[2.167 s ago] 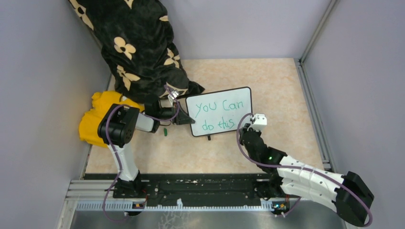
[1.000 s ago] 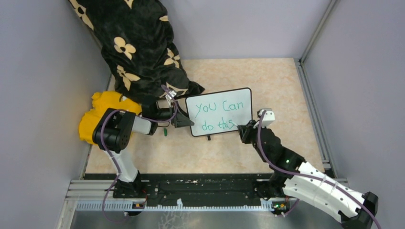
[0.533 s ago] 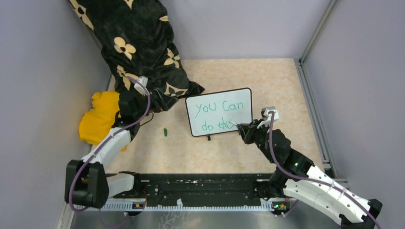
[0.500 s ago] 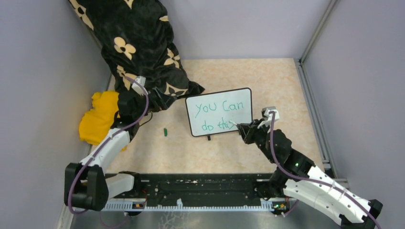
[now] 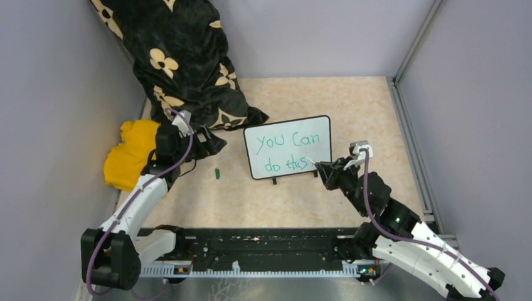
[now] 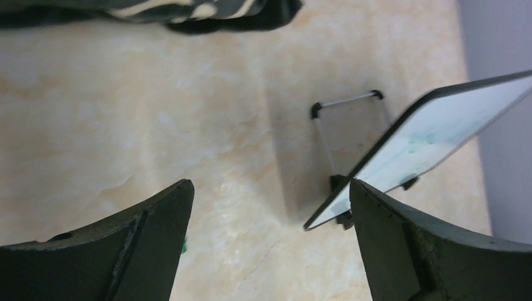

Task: Write a sentence on the whiteboard
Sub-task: Close the whiteboard marker at the center of the board.

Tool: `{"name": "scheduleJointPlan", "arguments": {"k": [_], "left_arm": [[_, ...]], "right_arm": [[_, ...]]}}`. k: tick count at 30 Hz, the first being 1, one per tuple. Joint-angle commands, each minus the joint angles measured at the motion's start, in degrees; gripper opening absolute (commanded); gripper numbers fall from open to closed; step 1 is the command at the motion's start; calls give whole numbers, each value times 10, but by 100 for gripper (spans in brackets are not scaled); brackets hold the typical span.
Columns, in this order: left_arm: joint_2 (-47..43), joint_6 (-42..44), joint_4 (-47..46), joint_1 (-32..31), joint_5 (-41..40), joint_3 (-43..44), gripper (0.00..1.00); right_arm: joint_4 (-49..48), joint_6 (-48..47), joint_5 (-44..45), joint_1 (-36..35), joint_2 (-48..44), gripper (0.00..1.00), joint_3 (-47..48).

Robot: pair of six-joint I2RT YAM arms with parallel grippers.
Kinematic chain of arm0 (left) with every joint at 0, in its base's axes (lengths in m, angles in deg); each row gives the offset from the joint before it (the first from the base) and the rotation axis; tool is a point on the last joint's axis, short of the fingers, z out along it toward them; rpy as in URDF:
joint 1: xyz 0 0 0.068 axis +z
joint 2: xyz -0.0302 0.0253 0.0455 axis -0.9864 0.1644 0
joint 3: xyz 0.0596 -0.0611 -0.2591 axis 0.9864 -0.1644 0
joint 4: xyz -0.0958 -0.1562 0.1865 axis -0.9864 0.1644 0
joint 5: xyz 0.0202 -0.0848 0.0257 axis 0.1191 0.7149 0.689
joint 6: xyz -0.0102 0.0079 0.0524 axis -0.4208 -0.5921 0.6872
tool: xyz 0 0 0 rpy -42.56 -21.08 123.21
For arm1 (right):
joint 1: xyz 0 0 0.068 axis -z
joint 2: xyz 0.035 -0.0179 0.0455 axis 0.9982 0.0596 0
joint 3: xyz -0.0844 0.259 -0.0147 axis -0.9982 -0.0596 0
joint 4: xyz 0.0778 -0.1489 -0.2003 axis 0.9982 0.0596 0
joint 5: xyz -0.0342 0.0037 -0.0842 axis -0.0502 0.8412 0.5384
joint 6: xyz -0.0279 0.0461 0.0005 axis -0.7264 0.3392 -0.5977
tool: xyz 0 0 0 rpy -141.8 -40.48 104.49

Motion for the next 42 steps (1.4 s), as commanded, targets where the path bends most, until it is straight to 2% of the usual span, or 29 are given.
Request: {"name": "scheduleJointPlan", "arguments": {"k": [1,5,10,13,16,23,30,37,42], "left_arm": [[15,44,181,-1,-106,54,99],[26,45,243,-5,-141,70,99],[66,66,294,-12,-136,89,97],[93,69,322,-29,-133,109,94],[123,65,342,-50,-165,131,93],[230,27,405,-91,-227,213,99],[257,-3,416,-91,-257,235,99],[325,6,442,-91,-209,251,98],[327,28,422,-91,-214,250,95]], "right_arm": [[-2,-10,18,3,-23,0,18],[-8,-16,24,4,-19,0,10],[-17,-25,20,4,9,0,15],[-21,-25,23,4,18,0,20],[-23,-17,29,4,19,0,25],[-10,-5,35,4,11,0,35],[0,-53,39,3,26,0,64],[-20,-73,36,3,34,0,69],[-35,-52,46,3,40,0,64]]}}
